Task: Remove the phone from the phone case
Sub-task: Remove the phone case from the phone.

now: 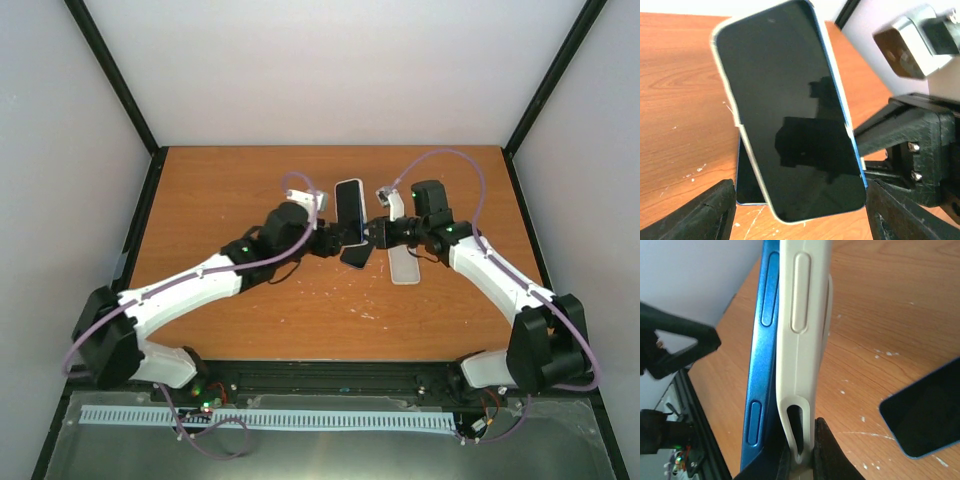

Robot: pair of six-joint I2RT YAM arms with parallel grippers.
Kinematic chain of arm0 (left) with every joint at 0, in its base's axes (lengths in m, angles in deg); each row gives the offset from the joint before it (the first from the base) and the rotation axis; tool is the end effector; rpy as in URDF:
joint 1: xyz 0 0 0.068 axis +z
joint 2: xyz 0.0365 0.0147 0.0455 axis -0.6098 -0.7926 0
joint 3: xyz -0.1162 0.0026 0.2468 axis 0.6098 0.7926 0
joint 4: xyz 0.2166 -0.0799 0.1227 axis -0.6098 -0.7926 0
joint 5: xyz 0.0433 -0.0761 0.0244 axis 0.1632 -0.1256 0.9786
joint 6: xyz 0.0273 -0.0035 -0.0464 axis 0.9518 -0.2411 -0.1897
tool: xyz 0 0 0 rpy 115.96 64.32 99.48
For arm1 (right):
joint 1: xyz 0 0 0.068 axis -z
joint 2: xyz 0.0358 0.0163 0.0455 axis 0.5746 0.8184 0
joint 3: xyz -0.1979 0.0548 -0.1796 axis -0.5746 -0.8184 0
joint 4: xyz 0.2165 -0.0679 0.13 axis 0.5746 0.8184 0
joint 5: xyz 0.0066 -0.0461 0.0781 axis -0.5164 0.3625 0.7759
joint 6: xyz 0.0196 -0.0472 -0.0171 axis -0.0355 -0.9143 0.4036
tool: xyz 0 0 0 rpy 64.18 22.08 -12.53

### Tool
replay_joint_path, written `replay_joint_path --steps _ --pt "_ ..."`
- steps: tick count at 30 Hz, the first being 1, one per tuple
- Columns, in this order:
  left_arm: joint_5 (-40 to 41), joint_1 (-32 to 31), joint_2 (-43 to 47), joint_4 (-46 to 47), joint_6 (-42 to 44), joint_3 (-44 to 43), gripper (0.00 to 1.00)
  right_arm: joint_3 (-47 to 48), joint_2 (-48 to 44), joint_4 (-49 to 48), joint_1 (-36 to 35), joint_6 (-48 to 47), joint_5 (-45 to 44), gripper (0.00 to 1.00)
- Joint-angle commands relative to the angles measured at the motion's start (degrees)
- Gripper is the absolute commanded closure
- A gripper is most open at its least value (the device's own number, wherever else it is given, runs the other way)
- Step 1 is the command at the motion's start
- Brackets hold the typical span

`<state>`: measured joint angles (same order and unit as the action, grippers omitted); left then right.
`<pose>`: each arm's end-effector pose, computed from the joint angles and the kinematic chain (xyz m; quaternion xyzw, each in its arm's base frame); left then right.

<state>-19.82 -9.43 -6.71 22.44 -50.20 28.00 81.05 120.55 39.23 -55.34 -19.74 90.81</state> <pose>0.2106 -0.2231 0.3001 0.0986 0.8334 -0.3262 0.4350 0.2650 0.1224 0.2697 -0.1938 0.8394 0.4175 0.2891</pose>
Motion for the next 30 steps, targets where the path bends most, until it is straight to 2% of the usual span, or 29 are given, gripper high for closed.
replay_joint_path --steps 1,6,14,20,24,27,30 --pt "8.1 -4.8 -6.1 -5.3 6.3 -7.6 0.28 1.2 1.5 -0.3 0.1 0.4 -3.4 0.97" --pt "14.4 -9.4 -12.3 -6.2 9.6 -11.8 0.28 2.0 3.0 1.5 0.1 4.6 -4.8 0.97" --pt "14.9 -11.0 -18.2 -7.8 11.2 -16.0 0.31 2.5 2.4 1.4 0.1 7.6 -4.4 0.97" --pt "16.7 -11.0 -17.8 -5.4 12.2 -13.1 0.36 2.1 1.5 0.5 0.1 8.6 -3.2 0.97" --pt "18.5 -10.9 -18.8 -7.5 11.4 -13.8 0.4 1.8 0.8 0.5 0.1 8.8 -3.8 0.97" --pt "18.4 -11.3 -14.7 -4.0 10.7 -10.8 0.39 1.6 0.9 0.9 0.4 8.6 -4.9 0.97" --pt "14.3 -11.3 -9.2 1.7 13.5 -5.9 0.36 1.6 1.5 1.3 0.7 8.2 -5.2 0.97"
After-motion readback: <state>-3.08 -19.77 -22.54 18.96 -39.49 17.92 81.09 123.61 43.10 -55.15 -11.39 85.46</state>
